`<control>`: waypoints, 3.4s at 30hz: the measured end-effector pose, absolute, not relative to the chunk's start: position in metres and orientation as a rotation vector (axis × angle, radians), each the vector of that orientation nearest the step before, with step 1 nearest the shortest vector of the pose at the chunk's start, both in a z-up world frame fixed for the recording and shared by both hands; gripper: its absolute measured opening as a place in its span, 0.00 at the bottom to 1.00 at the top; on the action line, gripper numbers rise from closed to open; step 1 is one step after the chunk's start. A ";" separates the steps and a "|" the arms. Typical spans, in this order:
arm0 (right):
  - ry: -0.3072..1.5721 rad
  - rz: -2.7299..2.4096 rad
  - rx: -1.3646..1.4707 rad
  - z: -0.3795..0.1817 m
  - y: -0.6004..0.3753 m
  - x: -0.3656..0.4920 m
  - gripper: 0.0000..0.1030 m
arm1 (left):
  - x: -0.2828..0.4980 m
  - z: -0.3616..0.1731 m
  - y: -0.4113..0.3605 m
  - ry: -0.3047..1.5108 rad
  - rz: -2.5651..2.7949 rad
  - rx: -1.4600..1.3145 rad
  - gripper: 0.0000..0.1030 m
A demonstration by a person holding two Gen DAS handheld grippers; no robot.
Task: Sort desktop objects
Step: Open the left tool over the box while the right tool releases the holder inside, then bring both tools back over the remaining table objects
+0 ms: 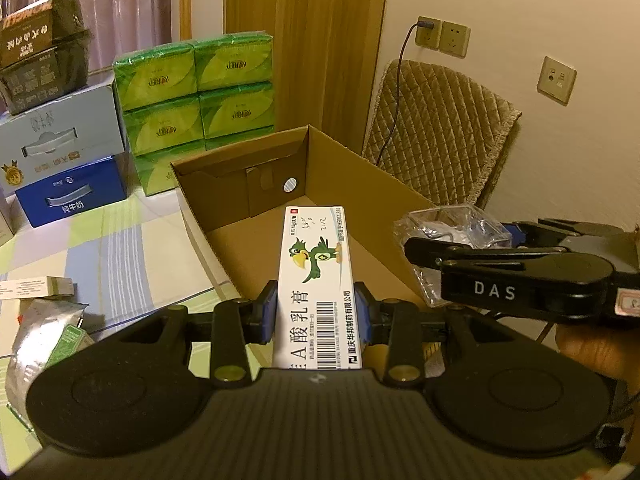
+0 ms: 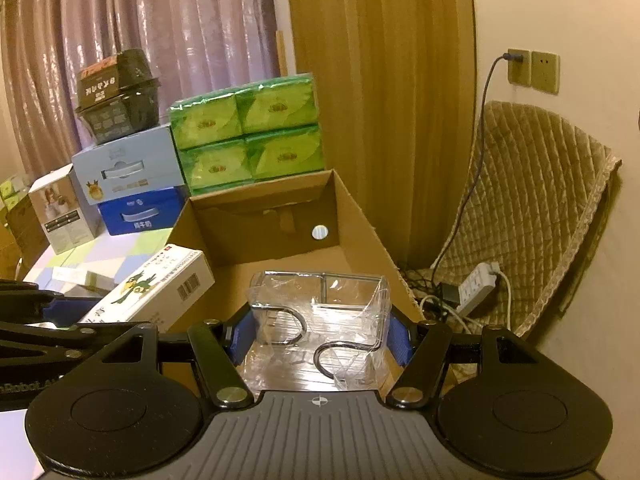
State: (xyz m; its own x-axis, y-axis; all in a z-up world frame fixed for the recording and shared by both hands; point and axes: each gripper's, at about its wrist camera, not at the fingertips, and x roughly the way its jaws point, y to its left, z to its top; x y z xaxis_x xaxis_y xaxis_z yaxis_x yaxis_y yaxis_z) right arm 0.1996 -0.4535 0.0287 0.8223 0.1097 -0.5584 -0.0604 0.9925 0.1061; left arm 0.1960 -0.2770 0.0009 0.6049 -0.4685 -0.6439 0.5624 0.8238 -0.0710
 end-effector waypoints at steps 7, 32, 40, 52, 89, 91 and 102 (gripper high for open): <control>0.613 0.075 0.097 0.024 -0.459 0.208 0.61 | 0.210 -0.002 -0.284 0.695 -0.606 0.121 0.32; 0.557 0.123 0.156 0.038 -0.441 0.202 0.78 | 0.182 -0.002 -0.211 0.690 -0.509 0.030 0.33; 0.578 0.128 0.177 0.037 -0.428 0.180 0.82 | 0.164 -0.005 -0.190 0.712 -0.477 0.036 0.37; 0.568 0.167 0.153 0.047 -0.392 0.152 0.88 | 0.140 -0.005 -0.153 0.716 -0.433 0.027 0.54; 0.693 0.596 -0.123 -0.017 -0.239 0.138 0.98 | 0.134 -0.066 -0.007 0.762 -0.432 0.409 0.91; 0.703 0.598 -0.146 -0.024 -0.234 0.146 0.98 | 0.143 -0.071 -0.005 0.765 -0.454 0.417 0.91; 0.766 0.628 -0.286 -0.065 -0.219 0.187 0.97 | 0.189 -0.096 -0.006 0.794 -0.540 0.437 0.83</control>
